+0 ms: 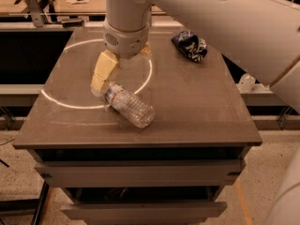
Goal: Place water bottle upright
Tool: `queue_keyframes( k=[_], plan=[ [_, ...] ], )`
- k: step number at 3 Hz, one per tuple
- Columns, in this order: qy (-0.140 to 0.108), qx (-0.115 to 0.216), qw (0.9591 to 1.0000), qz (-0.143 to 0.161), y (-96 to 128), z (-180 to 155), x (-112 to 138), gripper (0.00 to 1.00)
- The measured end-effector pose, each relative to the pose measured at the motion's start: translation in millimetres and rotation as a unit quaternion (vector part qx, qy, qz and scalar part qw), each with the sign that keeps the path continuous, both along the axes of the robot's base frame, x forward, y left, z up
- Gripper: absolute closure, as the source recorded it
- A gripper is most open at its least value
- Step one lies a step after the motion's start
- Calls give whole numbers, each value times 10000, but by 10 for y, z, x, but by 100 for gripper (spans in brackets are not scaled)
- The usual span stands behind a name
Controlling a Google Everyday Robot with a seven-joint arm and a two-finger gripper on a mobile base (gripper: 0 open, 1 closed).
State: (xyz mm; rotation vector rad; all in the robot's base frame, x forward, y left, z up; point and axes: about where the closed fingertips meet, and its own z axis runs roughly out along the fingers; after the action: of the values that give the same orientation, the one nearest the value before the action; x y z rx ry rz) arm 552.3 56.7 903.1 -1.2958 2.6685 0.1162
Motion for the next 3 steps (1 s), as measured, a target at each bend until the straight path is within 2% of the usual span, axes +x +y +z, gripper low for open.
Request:
queue_keyframes(
  k=[1,2,3],
  plan=[
    [117,-16,9998,-151,95,-266,-6,0],
    [98,-187,9997,-102,151,-470,51,0],
    [101,-340,9993,-96,107,-631,108,0]
  ],
)
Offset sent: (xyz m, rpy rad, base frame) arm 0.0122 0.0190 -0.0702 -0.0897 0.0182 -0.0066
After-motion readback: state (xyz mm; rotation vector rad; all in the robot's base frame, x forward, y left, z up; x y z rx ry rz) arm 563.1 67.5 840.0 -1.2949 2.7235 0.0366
